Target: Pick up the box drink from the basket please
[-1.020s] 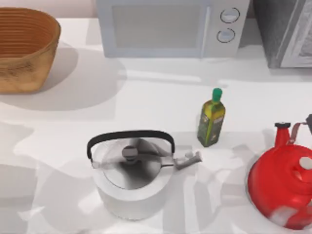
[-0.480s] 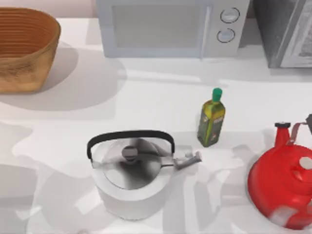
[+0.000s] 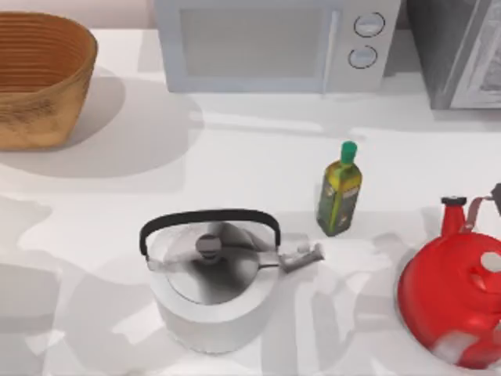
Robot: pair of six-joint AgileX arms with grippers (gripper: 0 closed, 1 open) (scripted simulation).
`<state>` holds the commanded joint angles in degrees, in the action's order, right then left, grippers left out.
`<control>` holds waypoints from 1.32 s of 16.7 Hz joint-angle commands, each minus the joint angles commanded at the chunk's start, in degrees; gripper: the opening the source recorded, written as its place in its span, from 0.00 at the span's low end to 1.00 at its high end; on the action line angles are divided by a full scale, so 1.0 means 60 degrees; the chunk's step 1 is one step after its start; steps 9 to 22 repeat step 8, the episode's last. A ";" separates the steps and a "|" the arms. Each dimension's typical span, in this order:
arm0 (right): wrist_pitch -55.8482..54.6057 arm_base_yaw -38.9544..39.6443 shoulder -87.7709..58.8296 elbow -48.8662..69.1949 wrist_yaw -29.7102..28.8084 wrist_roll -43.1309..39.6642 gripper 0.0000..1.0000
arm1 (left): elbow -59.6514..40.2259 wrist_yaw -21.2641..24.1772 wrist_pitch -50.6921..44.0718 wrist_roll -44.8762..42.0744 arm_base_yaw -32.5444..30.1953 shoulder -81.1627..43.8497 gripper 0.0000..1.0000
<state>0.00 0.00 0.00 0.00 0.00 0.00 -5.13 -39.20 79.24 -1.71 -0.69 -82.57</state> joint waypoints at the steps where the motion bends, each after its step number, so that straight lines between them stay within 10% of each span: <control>1: 0.0000 0.0000 0.0000 0.0000 0.0000 0.0000 1.00 | 0.0000 0.0000 0.0000 0.0000 0.0000 0.0000 0.90; 22: 0.0000 0.0000 0.0000 0.0000 0.0000 0.0000 1.00 | 0.0000 0.0000 0.0000 0.0000 0.0000 0.0000 1.00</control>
